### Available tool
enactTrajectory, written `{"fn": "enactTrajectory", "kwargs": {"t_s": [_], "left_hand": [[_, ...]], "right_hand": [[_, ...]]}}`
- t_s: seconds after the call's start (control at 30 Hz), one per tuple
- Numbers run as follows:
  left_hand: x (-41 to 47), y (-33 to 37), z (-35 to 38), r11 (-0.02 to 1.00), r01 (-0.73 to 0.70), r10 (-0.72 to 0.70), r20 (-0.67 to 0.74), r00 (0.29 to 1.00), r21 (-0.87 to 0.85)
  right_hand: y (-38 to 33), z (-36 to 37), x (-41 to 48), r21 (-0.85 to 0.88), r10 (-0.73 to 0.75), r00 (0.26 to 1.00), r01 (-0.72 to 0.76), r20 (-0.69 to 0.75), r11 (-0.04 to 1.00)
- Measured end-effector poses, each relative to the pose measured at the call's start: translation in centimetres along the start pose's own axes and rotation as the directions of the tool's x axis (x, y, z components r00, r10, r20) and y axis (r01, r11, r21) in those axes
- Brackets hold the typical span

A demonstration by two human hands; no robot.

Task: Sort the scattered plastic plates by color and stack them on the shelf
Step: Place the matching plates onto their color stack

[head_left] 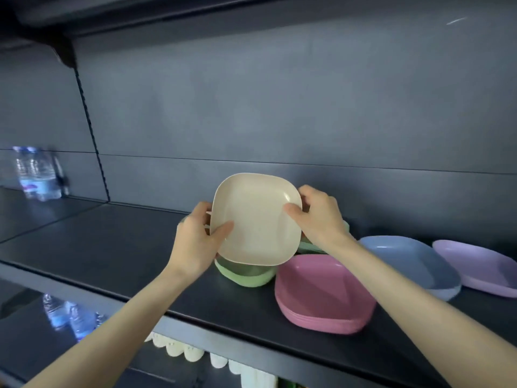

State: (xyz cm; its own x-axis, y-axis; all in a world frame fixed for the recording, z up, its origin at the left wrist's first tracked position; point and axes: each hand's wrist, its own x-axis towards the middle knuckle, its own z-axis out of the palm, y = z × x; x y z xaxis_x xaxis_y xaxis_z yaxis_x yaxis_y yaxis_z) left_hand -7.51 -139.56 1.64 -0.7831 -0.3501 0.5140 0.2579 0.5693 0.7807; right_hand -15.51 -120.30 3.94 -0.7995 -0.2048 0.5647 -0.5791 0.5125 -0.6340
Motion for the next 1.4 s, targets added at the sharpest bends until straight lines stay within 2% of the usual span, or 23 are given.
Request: {"fn": "enactTrajectory", "kwargs": {"t_s": [0.27, 0.47, 0.67, 0.83, 1.0, 1.17, 1.3, 1.4], "left_hand": [[7.2, -6.7, -3.2, 0.999, 0.008, -0.007, 0.041, 0.999, -0.036], [13.3, -12.4, -4.5, 0.997, 0.071, -0.072, 0.172, 0.982, 0.015], [17.4, -16.8, -4.8, 0.98, 0.088, -0.148, 0.352, 0.924, 0.178], [19.7, -18.9, -4.0, 0.967, 0.048, -0.174, 0.511, 0.842, 0.251], [21.2, -21.2, -3.1, 0.952, -0.085, -0.141, 0.669, 0.73, 0.294], [21.6, -21.7, -3.3, 0.877, -0.31, -0.048, 0.708, 0.704, 0.367], [21.7, -19.9, -4.2, 0.836, -0.424, 0.108, 0.653, 0.749, 0.348], [22.0, -17.2, -4.4, 0.82, -0.518, 0.273, 0.629, 0.728, 0.243]], "right_hand": [[-1.4, 7.5, 7.3, -0.055, 0.028, 0.991, -0.021, 0.129, 0.998], [-0.2, 13.6, 11.9, -0.143, 0.185, 0.935, -0.148, 0.303, 0.979], [0.1, 17.6, 14.1, -0.284, 0.336, 0.859, -0.236, 0.387, 0.929], [1.0, 18.9, 14.4, -0.458, 0.458, 0.81, -0.271, 0.367, 0.846], [1.4, 19.0, 13.4, -0.616, 0.528, 0.778, -0.24, 0.34, 0.75], [0.8, 19.4, 12.7, -0.66, 0.533, 0.78, -0.215, 0.327, 0.72], [0.0, 18.1, 12.4, -0.627, 0.475, 0.854, -0.255, 0.21, 0.736], [-1.0, 16.1, 12.0, -0.62, 0.406, 0.91, -0.275, 0.078, 0.735]]}}
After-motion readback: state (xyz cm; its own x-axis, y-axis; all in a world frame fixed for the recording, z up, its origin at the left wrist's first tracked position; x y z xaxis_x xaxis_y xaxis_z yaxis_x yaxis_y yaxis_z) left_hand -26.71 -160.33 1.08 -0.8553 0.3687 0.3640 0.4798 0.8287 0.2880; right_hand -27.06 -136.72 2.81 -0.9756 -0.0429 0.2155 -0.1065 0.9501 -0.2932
